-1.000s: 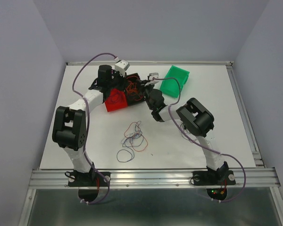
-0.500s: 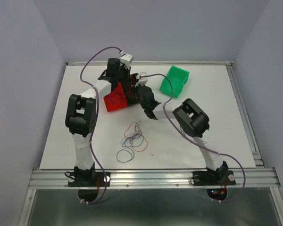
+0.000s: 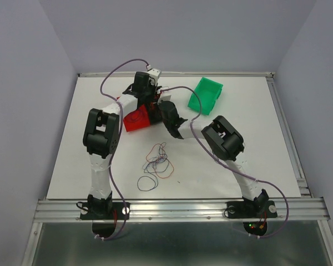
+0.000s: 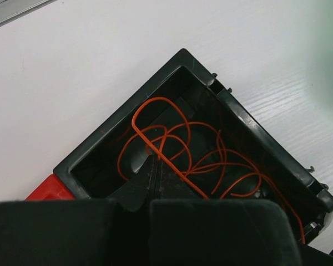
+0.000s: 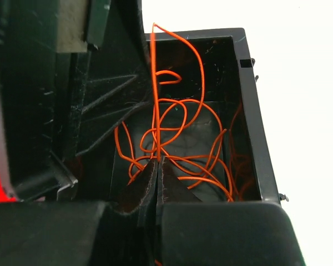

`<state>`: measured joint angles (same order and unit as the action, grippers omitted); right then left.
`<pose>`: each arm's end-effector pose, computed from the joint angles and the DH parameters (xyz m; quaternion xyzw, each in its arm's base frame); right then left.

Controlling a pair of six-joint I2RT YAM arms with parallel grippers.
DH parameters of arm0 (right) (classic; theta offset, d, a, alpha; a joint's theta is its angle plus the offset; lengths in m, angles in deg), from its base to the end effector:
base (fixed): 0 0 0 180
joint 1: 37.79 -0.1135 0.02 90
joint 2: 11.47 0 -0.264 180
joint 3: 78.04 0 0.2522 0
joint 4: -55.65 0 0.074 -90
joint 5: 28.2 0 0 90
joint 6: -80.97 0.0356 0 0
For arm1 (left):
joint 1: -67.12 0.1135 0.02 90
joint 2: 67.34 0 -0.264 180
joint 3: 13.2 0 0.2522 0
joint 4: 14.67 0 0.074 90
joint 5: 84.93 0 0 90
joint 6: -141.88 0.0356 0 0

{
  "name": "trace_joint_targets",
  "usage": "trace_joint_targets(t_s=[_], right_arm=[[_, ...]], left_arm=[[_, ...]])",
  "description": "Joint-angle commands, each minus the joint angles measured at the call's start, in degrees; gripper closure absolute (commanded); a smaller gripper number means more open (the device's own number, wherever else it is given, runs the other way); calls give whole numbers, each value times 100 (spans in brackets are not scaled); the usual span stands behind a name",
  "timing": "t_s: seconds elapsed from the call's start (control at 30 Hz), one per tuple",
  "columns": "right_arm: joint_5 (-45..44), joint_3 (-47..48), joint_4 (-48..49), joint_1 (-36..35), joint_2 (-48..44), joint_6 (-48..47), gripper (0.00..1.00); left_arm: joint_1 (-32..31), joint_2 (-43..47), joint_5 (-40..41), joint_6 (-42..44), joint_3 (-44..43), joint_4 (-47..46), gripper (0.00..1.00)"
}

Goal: Untangle the cables

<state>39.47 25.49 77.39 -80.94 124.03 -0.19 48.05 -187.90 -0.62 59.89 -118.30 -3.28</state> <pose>0.3941 0.3509 0.1460 -0.1034 0.7559 0.1422 0.6306 0.4666 -0.1650 0.2242 0.2245 0.8212 -0.0925 0.5165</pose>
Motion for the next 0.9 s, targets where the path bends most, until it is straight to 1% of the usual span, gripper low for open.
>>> trace_joint_targets(t_s=[0.0,0.13,0.23,0.33,0.43,0.57,0.6,0.63,0.7,0.73,0.77,0.8,0.83,0.87], right_arm=[[-26,67,114,-17,-199,4,100],[53,-197,509,-17,-427,39,100],[36,-197,554,-17,-489,56,99],[-35,-338,668,-26,-682,91,86],[-96,-662,904,-17,-841,126,85],[-158,-1014,1204,-17,-1104,127,81],[-175,-1067,1248,-9,-1140,127,79],[-228,-1172,1335,0,-1210,109,79],[-281,-1269,1415,0,-1280,100,78],[-298,-1322,1450,18,-1307,100,78],[-316,-1427,1546,35,-1368,109,78],[-334,-1471,1582,44,-1386,109,77],[-377,-1524,1652,62,-1421,135,76],[-404,-1612,1696,79,-1474,153,77]], left_arm=[[8,49,393,25,-113,9,100],[0,-12,429,51,-130,44,100],[0,-82,429,51,-245,149,100],[0,-135,420,69,-263,167,100],[-9,-135,385,78,-245,167,100],[-9,-100,341,139,-175,193,99],[-9,-57,323,165,-149,185,98],[-9,-47,315,192,-96,167,94],[-9,31,332,218,-52,167,91],[0,67,349,245,-26,149,87],[-9,189,358,271,79,132,79],[0,260,332,271,141,88,76],[0,339,315,289,255,18,69],[-9,470,297,297,308,0,66]])
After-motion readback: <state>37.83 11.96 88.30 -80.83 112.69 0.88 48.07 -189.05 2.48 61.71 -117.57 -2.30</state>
